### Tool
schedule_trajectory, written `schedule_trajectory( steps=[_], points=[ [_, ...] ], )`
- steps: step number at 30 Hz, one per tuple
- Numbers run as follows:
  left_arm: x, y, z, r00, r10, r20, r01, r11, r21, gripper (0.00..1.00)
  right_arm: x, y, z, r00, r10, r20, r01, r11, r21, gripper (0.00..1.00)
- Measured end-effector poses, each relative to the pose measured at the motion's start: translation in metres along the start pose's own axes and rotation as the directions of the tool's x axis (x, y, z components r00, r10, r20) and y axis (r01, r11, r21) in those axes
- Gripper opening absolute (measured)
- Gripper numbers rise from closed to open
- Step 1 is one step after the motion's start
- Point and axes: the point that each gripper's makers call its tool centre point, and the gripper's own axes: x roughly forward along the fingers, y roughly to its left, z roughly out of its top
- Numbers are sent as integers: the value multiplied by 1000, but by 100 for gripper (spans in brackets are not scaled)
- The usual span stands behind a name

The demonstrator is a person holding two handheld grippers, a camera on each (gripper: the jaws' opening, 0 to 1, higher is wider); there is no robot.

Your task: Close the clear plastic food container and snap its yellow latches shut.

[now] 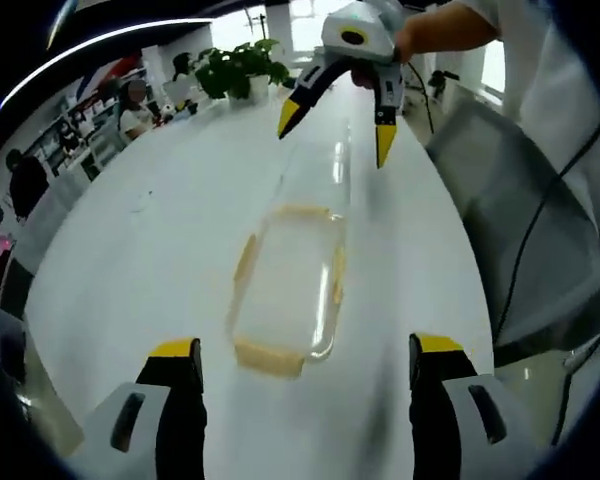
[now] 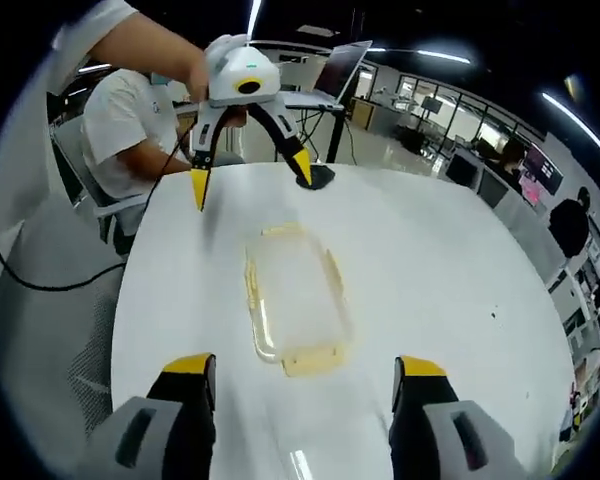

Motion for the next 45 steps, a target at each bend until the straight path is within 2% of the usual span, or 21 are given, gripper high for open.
schedule_trajectory(
  steps=[4,6,11,13,15,17,23,26,29,32,36,40,43,45],
  points=[
    [6,3,-2,999,-34,-3,35,999,32,78,9,-2,-6,999,9,-30,-10,999,-38,67],
    [10,2,-10,997,-70,-45,74,993,94,76,14,-1,-9,999,23,-43,-25,999,-48,67],
    [20,5,-14,992,-99,-75,107,986,125,72,24,-1,-18,996,43,-82,-49,996,-71,64],
    [23,9,-16,991,-101,-85,112,985,131,70,28,2,-22,991,69,-111,-75,996,-53,63],
    [26,12,-20,990,-102,-99,115,984,138,69,33,1,-22,991,68,-111,-78,993,-90,59],
    [29,14,-25,988,-109,-114,123,984,129,67,37,1,-23,989,78,-126,-90,991,-96,55],
    [35,19,-31,984,-123,-127,138,983,124,62,49,-5,-26,986,81,-147,-98,988,-117,51],
    [37,23,-33,985,-113,-131,129,984,122,62,54,-7,-28,983,90,-158,-108,988,-112,51],
    [38,21,-35,983,-129,-132,144,983,114,54,58,-9,-30,980,91,-179,-113,987,-117,49],
    [41,22,-39,982,-118,-149,138,982,131,56,61,-9,-33,976,98,-193,-123,985,-120,49],
    [44,23,-43,979,-118,-169,143,979,146,49,65,-8,-36,969,123,-216,-150,982,-112,47],
    [47,24,-44,978,-123,-171,150,976,155,44,68,-8,-36,966,134,-221,-163,980,-119,45],
    [50,23,-38,979,-120,-163,149,972,183,40,70,-3,-35,962,155,-224,-185,976,-118,38],
    [52,24,-36,980,-116,-163,146,971,190,38,72,-2,-34,959,161,-232,-198,969,-146,38]
  ],
)
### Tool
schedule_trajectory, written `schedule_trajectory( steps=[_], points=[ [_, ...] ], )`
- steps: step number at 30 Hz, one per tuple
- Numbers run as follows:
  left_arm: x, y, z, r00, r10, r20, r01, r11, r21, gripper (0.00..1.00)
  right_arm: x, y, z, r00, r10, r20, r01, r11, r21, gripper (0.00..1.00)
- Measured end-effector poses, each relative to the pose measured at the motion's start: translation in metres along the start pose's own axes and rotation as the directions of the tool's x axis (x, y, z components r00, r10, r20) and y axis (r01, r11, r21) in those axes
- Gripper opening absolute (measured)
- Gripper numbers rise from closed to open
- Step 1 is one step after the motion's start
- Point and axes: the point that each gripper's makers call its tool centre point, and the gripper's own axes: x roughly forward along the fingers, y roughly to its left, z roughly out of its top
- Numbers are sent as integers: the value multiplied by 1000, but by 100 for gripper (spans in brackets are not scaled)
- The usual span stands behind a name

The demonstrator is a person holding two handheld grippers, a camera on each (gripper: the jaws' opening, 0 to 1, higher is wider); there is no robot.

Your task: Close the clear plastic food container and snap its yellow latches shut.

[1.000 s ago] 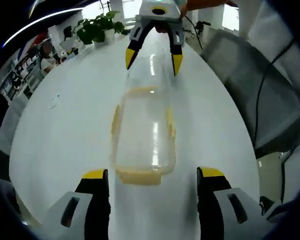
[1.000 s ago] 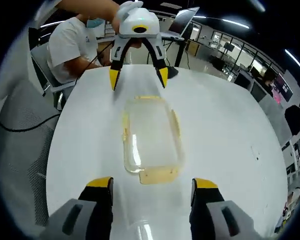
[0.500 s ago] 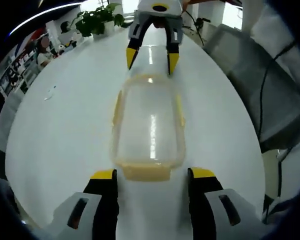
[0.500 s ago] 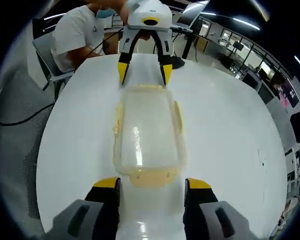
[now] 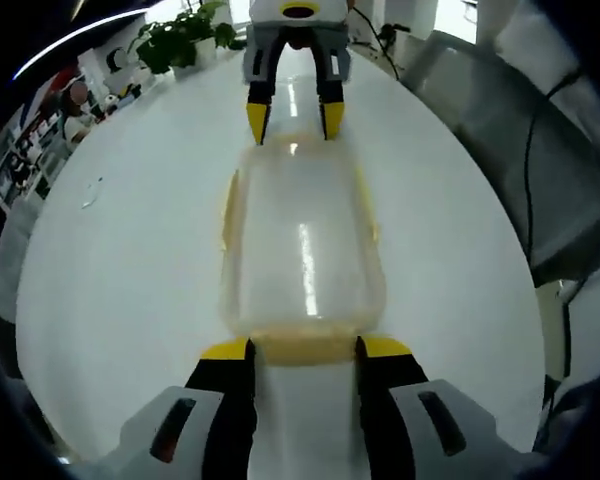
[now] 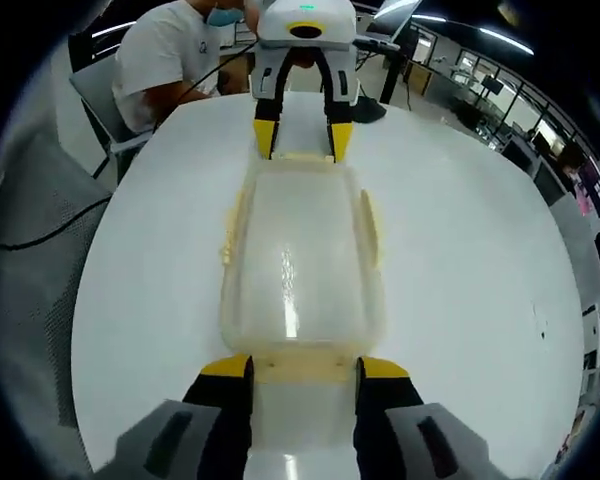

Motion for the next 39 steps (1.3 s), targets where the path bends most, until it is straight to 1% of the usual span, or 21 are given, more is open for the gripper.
schedule_trajectory(
  steps=[1,2,4,7,8,11,14,19,20,21,23,25,26,28,30,33,39],
  points=[
    [0,0,-1,1000,-4,-5,4,999,-39,39,0,-1,-1,1000,-2,-7,3,1000,23,38],
    [0,1,-2,1000,-3,-4,2,1000,-26,38,-1,-1,-2,1000,1,-6,-1,1000,16,38],
    [0,0,-3,1000,-5,1,5,999,-37,38,0,-1,-2,1000,5,-3,-5,1000,15,38],
    [1,0,-2,1000,-15,-8,15,999,-44,39,0,0,-3,1000,11,8,-11,1000,23,37],
    [1,0,-2,1000,-15,-6,15,999,-51,39,0,0,-2,1000,10,3,-10,1000,23,37],
    [0,0,-2,1000,-18,1,18,999,-42,38,0,2,-2,1000,9,-24,-8,1000,26,37],
    [0,0,-2,1000,-15,7,15,999,-46,37,0,2,-3,1000,5,-29,-5,1000,27,37],
    [0,-1,-2,1000,-9,-2,9,998,-61,37,0,2,-3,1000,6,-21,-5,999,35,37],
    [-1,-5,-1,1000,-22,-4,22,998,-64,37,-1,4,-4,999,16,-46,-16,1000,4,37],
    [-2,-9,1,999,-36,-4,36,997,-69,37,-2,5,-3,998,13,-56,-14,1000,-20,37],
    [-7,-11,0,999,-31,-20,29,997,-70,37,-5,5,2,999,12,-34,-12,1000,-11,37],
    [-12,-10,0,1000,-22,-14,21,997,-70,37,-9,5,4,1000,9,-21,-9,1000,-8,37],
    [-16,-10,1,1000,-17,-6,17,996,-84,37,-11,4,5,1000,7,-20,-7,1000,-1,37],
    [-21,-15,3,1000,-22,-3,21,996,-85,37,-15,7,9,1000,16,-15,-16,1000,0,37],
    [-24,-19,3,1000,-27,-13,26,996,-88,37,-19,11,14,1000,22,-5,-22,1000,-17,37],
    [-30,-22,4,999,-26,-19,25,996,-88,37,-27,14,19,999,32,17,-32,999,-17,37],
    [-43,-26,17,1000,-15,-14,14,995,-97,37,-43,18,22,998,45,36,-45,999,-16,36]
  ],
)
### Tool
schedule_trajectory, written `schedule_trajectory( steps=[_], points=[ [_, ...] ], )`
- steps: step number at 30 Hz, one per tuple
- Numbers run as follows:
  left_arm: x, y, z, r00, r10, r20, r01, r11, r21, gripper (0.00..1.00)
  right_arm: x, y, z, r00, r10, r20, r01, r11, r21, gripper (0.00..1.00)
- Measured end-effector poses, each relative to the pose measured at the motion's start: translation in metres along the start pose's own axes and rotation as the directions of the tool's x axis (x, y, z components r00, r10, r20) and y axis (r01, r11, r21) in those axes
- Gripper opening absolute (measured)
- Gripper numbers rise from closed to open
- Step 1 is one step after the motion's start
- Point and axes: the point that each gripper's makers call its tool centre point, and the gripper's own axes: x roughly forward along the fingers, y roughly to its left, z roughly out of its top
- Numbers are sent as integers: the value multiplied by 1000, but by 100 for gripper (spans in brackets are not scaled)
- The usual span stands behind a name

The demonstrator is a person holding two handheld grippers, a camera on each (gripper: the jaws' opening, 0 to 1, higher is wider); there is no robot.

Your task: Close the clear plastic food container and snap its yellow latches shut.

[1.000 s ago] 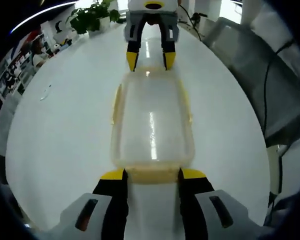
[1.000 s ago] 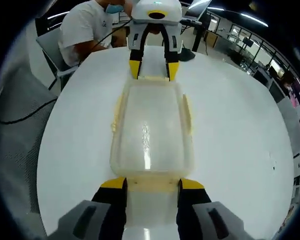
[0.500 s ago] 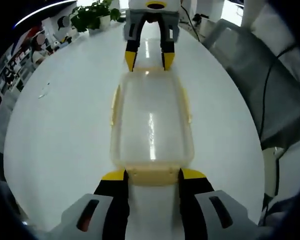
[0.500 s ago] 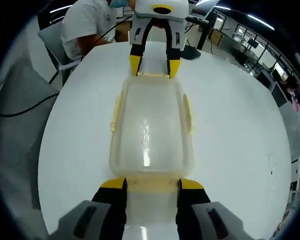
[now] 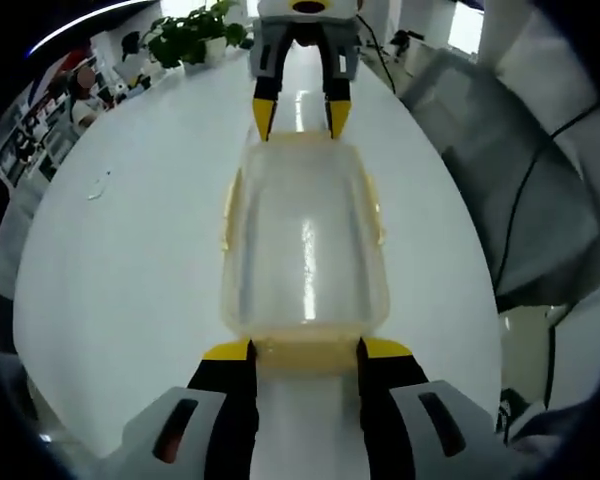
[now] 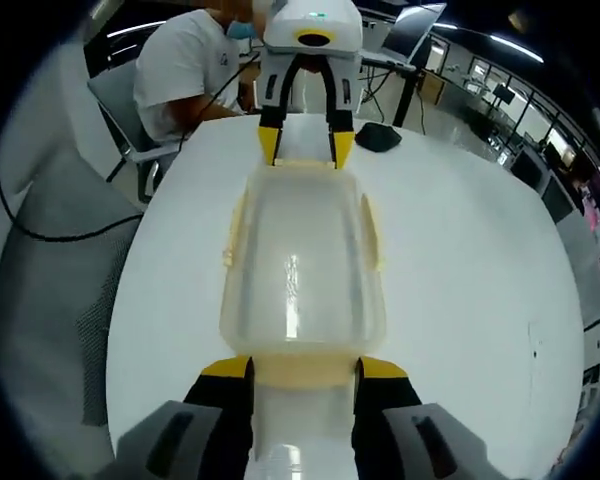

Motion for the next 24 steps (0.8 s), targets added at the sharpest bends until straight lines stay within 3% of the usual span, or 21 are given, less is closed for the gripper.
schedule_trajectory(
  steps=[11,24],
  points=[
    [-12,-3,31,1000,11,7,-11,1000,-20,37,-33,-2,-7,1000,-21,16,21,999,-43,36],
    [-12,-1,77,999,31,19,-31,999,-14,37,-68,-3,-34,999,-43,8,43,998,-43,36]
  ],
)
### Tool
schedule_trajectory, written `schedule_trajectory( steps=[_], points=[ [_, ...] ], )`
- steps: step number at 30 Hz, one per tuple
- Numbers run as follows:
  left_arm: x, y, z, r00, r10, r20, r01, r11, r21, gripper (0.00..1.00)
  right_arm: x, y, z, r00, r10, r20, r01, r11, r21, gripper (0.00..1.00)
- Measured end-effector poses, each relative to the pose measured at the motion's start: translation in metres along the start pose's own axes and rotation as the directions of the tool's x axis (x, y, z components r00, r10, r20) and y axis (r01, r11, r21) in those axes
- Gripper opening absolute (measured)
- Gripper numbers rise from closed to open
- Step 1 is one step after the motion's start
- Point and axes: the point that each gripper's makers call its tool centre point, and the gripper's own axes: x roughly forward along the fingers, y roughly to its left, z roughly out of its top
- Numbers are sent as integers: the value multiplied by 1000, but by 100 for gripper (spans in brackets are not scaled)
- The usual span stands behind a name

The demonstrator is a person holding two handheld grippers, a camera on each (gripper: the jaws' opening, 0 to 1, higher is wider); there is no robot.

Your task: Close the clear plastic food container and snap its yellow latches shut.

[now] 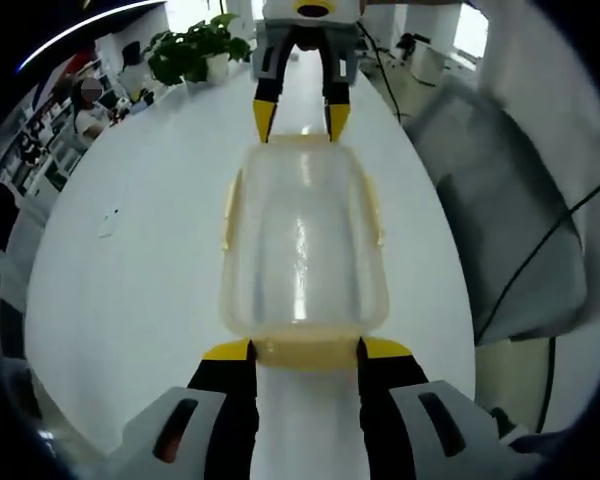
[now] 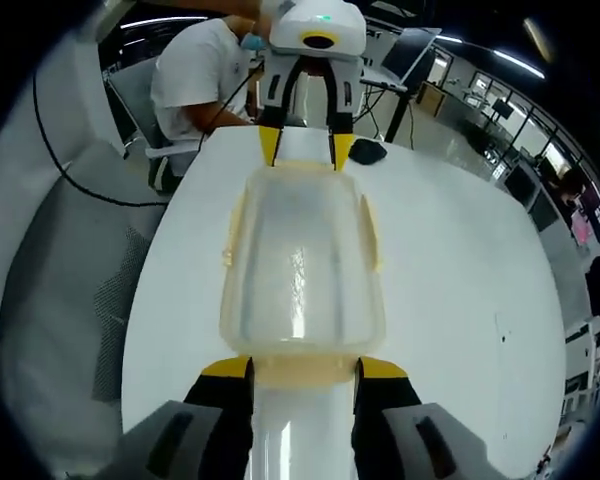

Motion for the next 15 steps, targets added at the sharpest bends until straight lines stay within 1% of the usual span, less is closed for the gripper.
schedule_trajectory(
  steps=[1,5,9,15],
  points=[
    [1,0,5,1000,1,8,-1,1000,-3,37,-2,0,-3,1000,-2,-3,2,1000,-2,36],
    [5,-1,15,1000,2,12,-2,1000,-3,37,-13,1,-13,1000,-1,-4,1,1000,4,36],
    [11,-1,29,1000,6,5,-6,1000,9,37,-20,2,-23,1000,-4,-15,4,1000,8,36],
    [22,-1,51,1000,11,-8,-10,1000,27,37,-33,3,-43,1000,-14,-24,14,1000,13,36]
  ],
)
